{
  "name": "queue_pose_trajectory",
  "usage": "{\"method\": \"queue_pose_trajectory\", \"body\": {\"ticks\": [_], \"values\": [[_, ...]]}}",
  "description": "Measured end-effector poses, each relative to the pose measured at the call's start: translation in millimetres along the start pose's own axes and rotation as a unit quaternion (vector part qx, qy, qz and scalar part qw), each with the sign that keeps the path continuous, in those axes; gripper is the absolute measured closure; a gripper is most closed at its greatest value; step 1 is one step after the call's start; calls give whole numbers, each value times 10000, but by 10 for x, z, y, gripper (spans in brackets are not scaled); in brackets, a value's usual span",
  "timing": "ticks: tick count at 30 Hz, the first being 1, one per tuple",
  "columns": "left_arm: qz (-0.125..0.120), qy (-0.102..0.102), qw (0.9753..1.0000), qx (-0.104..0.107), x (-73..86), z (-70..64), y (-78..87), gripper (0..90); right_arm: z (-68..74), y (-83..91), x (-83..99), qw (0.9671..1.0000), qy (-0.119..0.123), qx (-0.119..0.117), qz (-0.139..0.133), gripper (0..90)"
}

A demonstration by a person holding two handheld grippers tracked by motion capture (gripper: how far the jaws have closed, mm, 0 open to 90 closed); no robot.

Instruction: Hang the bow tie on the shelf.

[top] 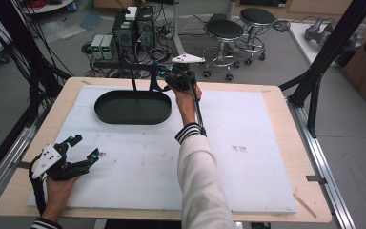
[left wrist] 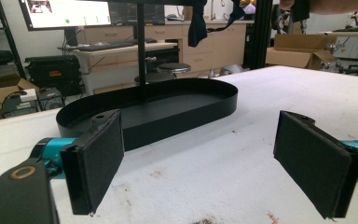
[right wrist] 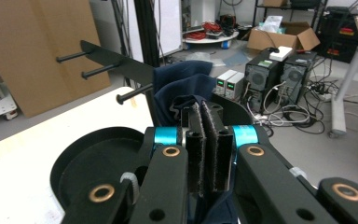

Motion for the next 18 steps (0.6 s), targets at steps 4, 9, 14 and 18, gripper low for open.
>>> {"method": "queue_pose_trajectory", "body": {"ticks": [4, 9, 14, 18], "values": [[3, -13, 10000, 2, 0, 0, 1, 164, -44, -15, 49, 9998, -9, 115, 144, 871], [-5, -23, 10000, 13, -1, -3, 0, 165, -49, -48, 107, 9995, -60, 139, 278, 862], [-3, -26, 10000, 21, -1, -2, 2, 165, -66, -79, 136, 9991, -24, 285, 308, 861], [-14, -14, 10000, 20, -1, -3, 1, 164, -96, -91, 159, 9988, -58, 370, 331, 865]]}}
Point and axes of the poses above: each handheld gripper's, and its own axes: y roughly backward along the jaws, x roughly out of its underside, z roughly to its left, the point moved 6 cm from there along -y, roughly forward along the jaws, and after that the axes turned 6 degrees about -z, right-handed, at the moved point
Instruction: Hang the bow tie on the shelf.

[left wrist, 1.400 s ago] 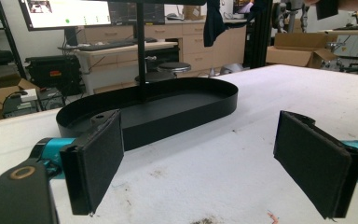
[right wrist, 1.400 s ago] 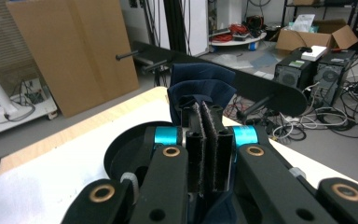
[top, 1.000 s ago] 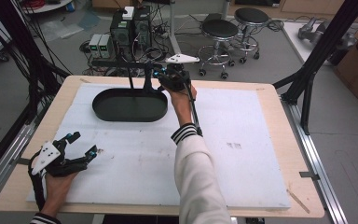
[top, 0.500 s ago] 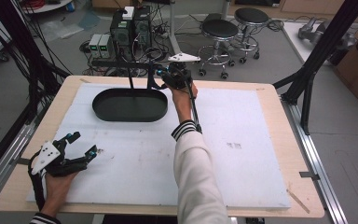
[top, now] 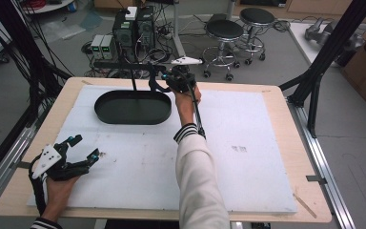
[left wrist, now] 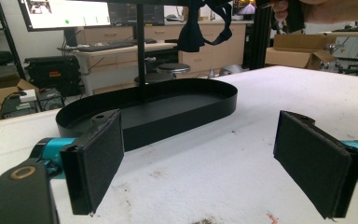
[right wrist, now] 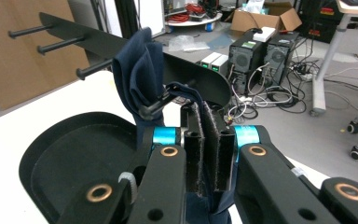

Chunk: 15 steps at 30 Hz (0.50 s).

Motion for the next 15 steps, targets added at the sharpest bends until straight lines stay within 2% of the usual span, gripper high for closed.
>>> {"method": "queue_pose_trajectory", "body": {"ticks": [4, 7, 11, 15], "values": [[-3, -6, 10000, 5, 0, -1, 2, 164, -13, -33, 31, 9999, -4, 114, 30, 868], [-5, 2, 10000, 0, 0, -1, 2, 164, -15, -53, 50, 9999, -7, 111, 56, 867], [-6, -7, 10000, 7, -1, -1, 2, 164, -18, -79, 92, 9998, 27, 134, 165, 825], [-10, -8, 10000, 4, -1, -1, 2, 164, -13, -70, 117, 9997, 73, 165, 160, 780]]}}
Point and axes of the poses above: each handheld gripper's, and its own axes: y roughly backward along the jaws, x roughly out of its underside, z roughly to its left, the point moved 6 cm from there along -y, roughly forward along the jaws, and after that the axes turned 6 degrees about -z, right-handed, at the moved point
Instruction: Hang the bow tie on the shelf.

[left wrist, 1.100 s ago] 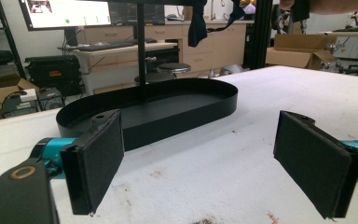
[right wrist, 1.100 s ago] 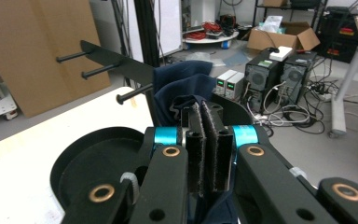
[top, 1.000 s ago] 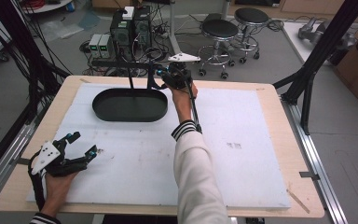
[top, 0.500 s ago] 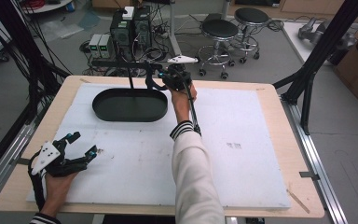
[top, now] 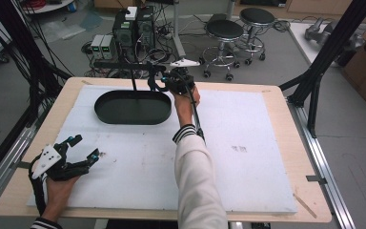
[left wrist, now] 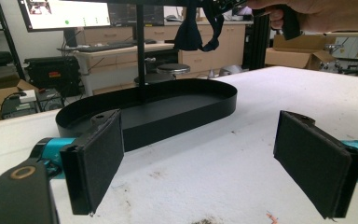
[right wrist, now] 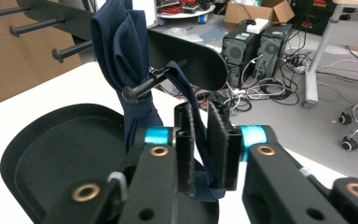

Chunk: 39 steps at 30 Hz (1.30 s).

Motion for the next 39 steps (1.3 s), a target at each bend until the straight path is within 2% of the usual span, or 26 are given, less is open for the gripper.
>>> {"method": "queue_pose_trajectory", "body": {"ticks": [6, 8, 9, 11, 12, 15, 18, 19, 21, 23, 24, 25, 26, 28, 29, 30, 31, 32, 33, 34, 35, 39], "values": [[5, 9, 10000, -5, 0, 0, 0, 164, -17, 27, 50, 9999, 38, 7, 103, 704], [7, 22, 10000, -9, 1, 3, 0, 164, -22, 46, 66, 9998, 108, -1, 155, 597], [14, 26, 10000, -6, 1, 4, 1, 164, -22, 46, 66, 9998, 108, -1, 155, 597], [8, 16, 10000, -9, 1, 1, 0, 164, -34, 73, 80, 9996, 77, -141, 250, 470], [8, 16, 10000, -9, 1, 1, 0, 164, -34, 73, 80, 9996, 77, -141, 250, 470], [6, 1, 10000, -4, 0, -1, 0, 164, -42, 156, 64, 9992, 13, -273, 279, 312], [12, -5, 10000, -8, 1, 0, 0, 164, -41, 216, 63, 9986, 12, -350, 385, 276], [11, -11, 10000, -13, 1, 0, 0, 164, -38, 288, 66, 9975, -2, -452, 539, 246], [20, -4, 10000, -17, 2, -5, 0, 164, -38, 330, 65, 9969, -16, -512, 603, 238], [5, -8, 10000, -21, 1, -5, -4, 163, -43, 430, 54, 9966, 12, -564, 603, 237], [13, -12, 10000, -20, 1, -5, -3, 164, -44, 498, 49, 9973, 102, -555, 480, 241], [11, -7, 10000, -17, 1, -6, -3, 163, -67, 641, 57, 9976, 191, -495, 435, 211], [6, -6, 10000, -17, 1, -8, -4, 163, -67, 641, 57, 9976, 191, -495, 435, 211], [12, -44, 10000, -17, 1, -10, -3, 163, -82, 765, 81, 9953, -44, -679, 696, 150], [19, -58, 10000, -13, 1, -11, -2, 163, -86, 919, 89, 9923, -183, -826, 908, 138], [8, -68, 10000, -9, 0, -15, -3, 163, -86, 919, 89, 9923, -183, -826, 908, 138], [6, -74, 10000, -8, -1, -18, -3, 163, -80, 1003, 88, 9924, -207, -838, 881, 140], [10, -83, 10000, -7, 0, -20, -2, 163, -57, 1201, 100, 9958, 15, -746, 537, 177], [5, -96, 10000, -18, -1, -20, -2, 162, -53, 1291, 120, 9962, 90, -697, 516, 176], [14, -106, 9999, -14, 0, -20, -1, 162, -46, 1378, 148, 9956, 68, -754, 554, 170], [13, -113, 9999, -9, -1, -21, -1, 162, -46, 1378, 148, 9956, 68, -754, 554, 170], [44, -88, 9999, -24, 2, -19, -6, 163, -65, 1741, 271, 9965, 88, -774, 319, 166]]}}
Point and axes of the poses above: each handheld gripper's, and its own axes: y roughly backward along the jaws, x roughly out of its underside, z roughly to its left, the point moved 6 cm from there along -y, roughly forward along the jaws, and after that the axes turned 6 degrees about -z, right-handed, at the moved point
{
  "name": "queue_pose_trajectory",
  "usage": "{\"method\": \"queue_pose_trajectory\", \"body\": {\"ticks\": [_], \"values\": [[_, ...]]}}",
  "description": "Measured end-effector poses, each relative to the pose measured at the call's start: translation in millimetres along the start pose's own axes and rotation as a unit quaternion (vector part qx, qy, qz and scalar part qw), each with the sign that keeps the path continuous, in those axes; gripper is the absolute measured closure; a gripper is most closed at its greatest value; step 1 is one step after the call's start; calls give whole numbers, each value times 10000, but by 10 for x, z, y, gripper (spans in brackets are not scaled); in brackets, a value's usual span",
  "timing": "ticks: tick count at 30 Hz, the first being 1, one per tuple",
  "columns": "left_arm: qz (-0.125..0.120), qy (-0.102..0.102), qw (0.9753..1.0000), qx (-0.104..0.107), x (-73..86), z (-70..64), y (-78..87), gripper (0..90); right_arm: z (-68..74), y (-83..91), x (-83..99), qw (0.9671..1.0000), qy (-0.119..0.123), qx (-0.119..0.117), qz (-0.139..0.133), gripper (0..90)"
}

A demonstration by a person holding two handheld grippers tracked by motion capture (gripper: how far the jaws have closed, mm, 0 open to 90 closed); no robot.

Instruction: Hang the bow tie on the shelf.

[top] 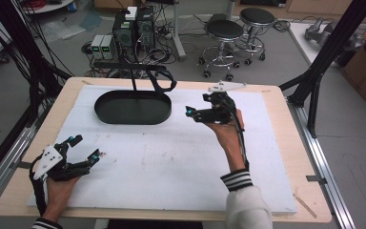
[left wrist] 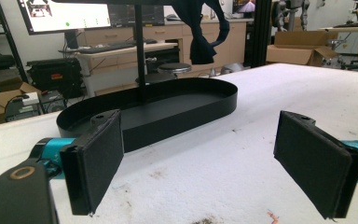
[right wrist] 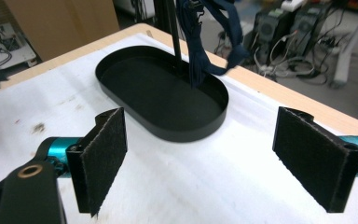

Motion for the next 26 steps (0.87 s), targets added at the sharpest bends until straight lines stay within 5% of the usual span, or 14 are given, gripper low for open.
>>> {"method": "queue_pose_trajectory", "body": {"ticks": [4, 10, 14, 15, 18, 21, 26], "values": [[5, 20, 10000, 0, 0, 5, -2, 163, 0, 440, 311, 9994, 16, 112, -336, 136], [6, 2, 10000, -5, 1, 3, -3, 162, -65, 823, 741, 9965, -65, 427, -718, 125], [5, 1, 10000, -3, 0, 0, -4, 162, -89, 1037, 1099, 9892, -175, 743, -1254, 122], [10, 2, 10000, -4, 1, 1, -3, 162, -82, 1087, 1282, 9848, -173, 942, -1452, 118], [8, 4, 10000, -11, 1, 1, -3, 162, -78, 1097, 1436, 9826, -154, 1090, -1498, 116], [16, 3, 10000, -21, 2, 6, -2, 162, -70, 1092, 1621, 9766, -47, 1358, -1665, 114], [0, 12, 10000, -22, 0, 6, 1, 162, -88, 1075, 1671, 9743, 26, 1507, -1675, 112]]}}
Point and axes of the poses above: each handheld gripper's, and its own axes: y roughly backward along the jaws, x roughly out of its underside, z roughly to its left, the point moved 6 cm from there along -y, roughly forward along the jaws, and after that the axes turned 6 degrees about -z, right-handed, at the moved point
